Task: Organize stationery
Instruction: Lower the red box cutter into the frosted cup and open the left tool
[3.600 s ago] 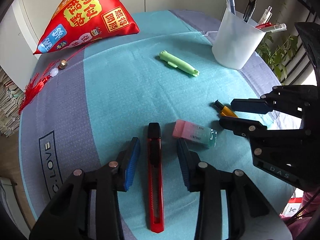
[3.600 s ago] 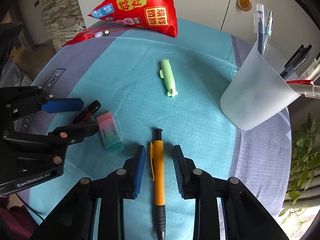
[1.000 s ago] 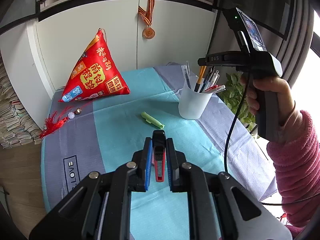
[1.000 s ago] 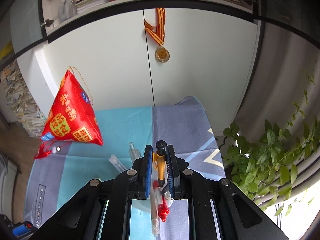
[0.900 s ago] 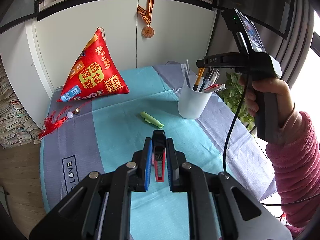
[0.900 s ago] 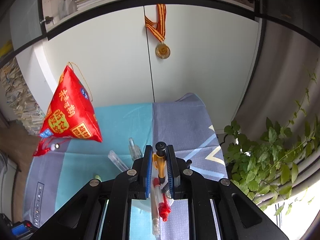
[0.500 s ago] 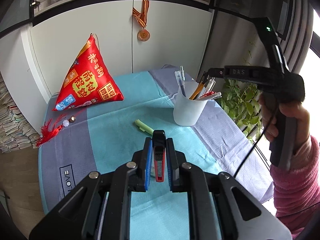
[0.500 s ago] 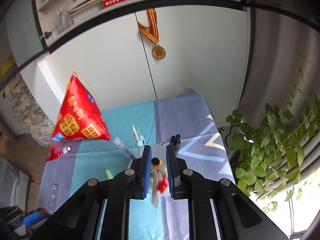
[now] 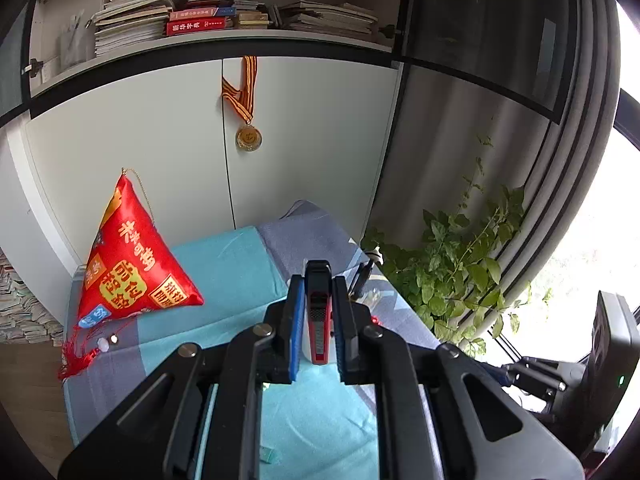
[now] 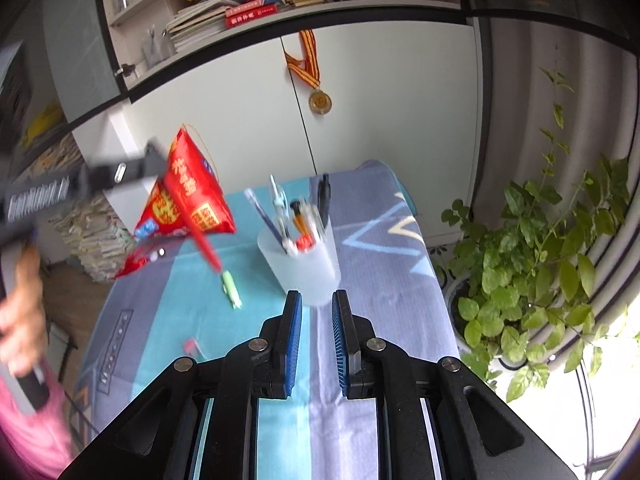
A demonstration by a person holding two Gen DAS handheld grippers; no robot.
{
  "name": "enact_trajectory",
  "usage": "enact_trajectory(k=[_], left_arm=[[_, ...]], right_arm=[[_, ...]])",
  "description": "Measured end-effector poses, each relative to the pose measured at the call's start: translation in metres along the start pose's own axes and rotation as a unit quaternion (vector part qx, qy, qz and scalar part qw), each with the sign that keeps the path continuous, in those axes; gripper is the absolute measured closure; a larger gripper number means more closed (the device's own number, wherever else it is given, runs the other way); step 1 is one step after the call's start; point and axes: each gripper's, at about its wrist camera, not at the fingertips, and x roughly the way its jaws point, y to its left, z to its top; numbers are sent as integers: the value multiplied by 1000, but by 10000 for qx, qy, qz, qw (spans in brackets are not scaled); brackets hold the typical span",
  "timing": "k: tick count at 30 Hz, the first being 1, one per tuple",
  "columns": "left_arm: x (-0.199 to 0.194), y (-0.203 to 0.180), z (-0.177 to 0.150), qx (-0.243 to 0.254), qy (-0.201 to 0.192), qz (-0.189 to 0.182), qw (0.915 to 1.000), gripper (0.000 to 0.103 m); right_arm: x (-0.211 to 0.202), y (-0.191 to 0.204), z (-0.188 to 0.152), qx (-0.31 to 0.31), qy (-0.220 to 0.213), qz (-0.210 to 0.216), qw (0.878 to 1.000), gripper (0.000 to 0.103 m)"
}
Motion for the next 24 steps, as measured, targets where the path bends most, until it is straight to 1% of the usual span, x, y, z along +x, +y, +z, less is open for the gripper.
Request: enact_trajectory(k=[3,6,10,14,16,18,24], left_arm=[[10,-8,12,36,-58,66,10000,91],[23,-20,18,183,-102,194,9996,91],[48,-31,20,411,-25,515,9978,91],[68,-33,20,420,58,460,9980,91],[76,-34,20,440,76,496,9978,91],[83,-35,18,458,127,542,9974,91],[96,-35,7,476,314,522,9970,91]], right_arm=[[-1,-5,-9,6,65,-48,10000,89],[-2,-11,-12,87,92,-1,9999,89],[-3,-14,-15,159,109,50,9998,89],[-2,-14,-20,157,162,111,9997,89],[-2,-13,-21,134,188,98,9997,89],[-1,-14,-21,142,205,114,9996,89],[2,-17,-20,189,230,154,9994,89]])
